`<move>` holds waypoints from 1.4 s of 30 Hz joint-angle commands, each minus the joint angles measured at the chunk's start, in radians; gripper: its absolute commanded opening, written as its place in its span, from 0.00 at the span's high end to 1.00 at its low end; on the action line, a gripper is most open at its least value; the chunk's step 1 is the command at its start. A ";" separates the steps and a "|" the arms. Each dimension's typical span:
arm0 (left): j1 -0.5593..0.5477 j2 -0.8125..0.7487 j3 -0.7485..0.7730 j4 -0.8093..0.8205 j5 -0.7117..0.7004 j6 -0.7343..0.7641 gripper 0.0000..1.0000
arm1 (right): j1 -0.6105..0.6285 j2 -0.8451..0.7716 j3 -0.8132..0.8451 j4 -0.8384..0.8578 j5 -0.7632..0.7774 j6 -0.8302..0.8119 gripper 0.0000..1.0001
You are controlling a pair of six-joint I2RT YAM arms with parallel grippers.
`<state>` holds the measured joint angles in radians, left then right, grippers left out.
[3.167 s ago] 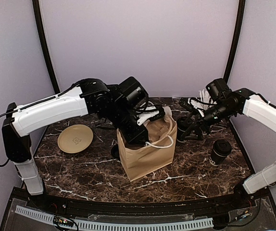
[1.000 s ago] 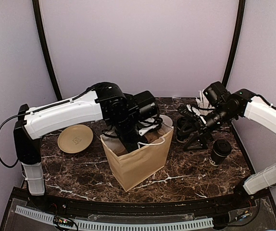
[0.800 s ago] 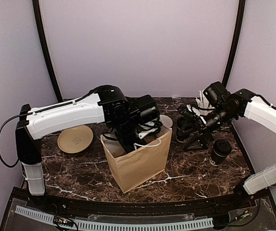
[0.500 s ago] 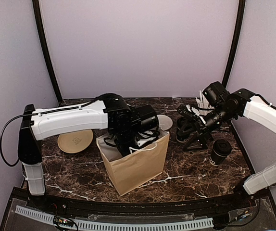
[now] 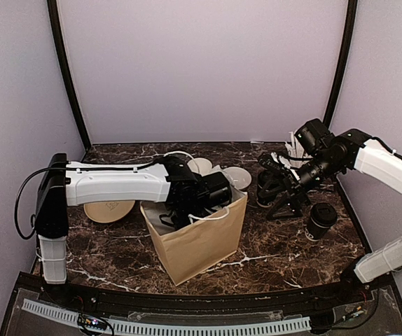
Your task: Pack the takeout coffee
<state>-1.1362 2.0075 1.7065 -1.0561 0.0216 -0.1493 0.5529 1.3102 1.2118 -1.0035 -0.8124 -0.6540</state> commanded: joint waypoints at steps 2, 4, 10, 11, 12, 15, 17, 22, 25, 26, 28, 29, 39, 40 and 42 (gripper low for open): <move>0.010 0.016 -0.047 0.038 0.000 0.014 0.90 | 0.007 0.009 0.015 0.003 -0.013 -0.006 0.04; 0.011 0.022 -0.056 0.044 0.001 0.016 0.90 | 0.007 0.011 0.014 0.003 -0.013 -0.006 0.04; 0.012 0.034 -0.067 0.047 0.010 0.022 0.85 | 0.007 0.012 0.018 0.000 -0.013 -0.006 0.04; 0.011 0.034 -0.066 0.044 0.012 0.023 0.84 | 0.007 0.012 0.020 0.000 -0.013 -0.004 0.04; 0.012 0.035 -0.065 0.042 0.012 0.023 0.80 | 0.007 0.012 0.020 0.000 -0.014 -0.004 0.04; 0.012 0.035 -0.059 0.032 0.012 0.025 0.75 | 0.007 0.011 0.022 -0.001 -0.013 -0.006 0.04; 0.011 0.030 -0.053 0.027 0.013 0.024 0.72 | 0.007 0.009 0.022 -0.001 -0.012 -0.004 0.04; 0.011 0.011 -0.033 0.014 0.003 0.016 0.71 | 0.007 0.006 0.023 -0.002 -0.010 -0.003 0.04; 0.012 -0.014 -0.011 -0.002 -0.002 0.013 0.67 | 0.007 0.006 0.023 -0.003 -0.010 -0.001 0.04; 0.012 -0.025 -0.002 -0.011 0.001 0.013 0.64 | 0.007 0.006 0.023 -0.003 -0.010 -0.002 0.04; 0.011 -0.051 0.015 -0.026 0.009 0.010 0.60 | 0.007 0.008 0.025 -0.003 -0.010 -0.002 0.04; 0.011 -0.059 0.021 -0.032 0.012 0.010 0.58 | 0.007 0.009 0.026 -0.004 -0.011 -0.002 0.04; 0.011 -0.167 0.156 -0.092 0.009 0.035 0.45 | 0.007 0.027 0.043 -0.020 -0.020 -0.012 0.04; 0.011 -0.171 0.190 -0.097 0.006 0.037 0.44 | 0.007 0.029 0.044 -0.020 -0.019 -0.012 0.04; 0.012 -0.175 0.255 -0.122 0.001 0.039 0.45 | 0.006 0.032 0.047 -0.024 -0.020 -0.012 0.04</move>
<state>-1.1301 1.8870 1.8668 -1.1145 0.0288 -0.1307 0.5533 1.3319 1.2274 -1.0119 -0.8131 -0.6548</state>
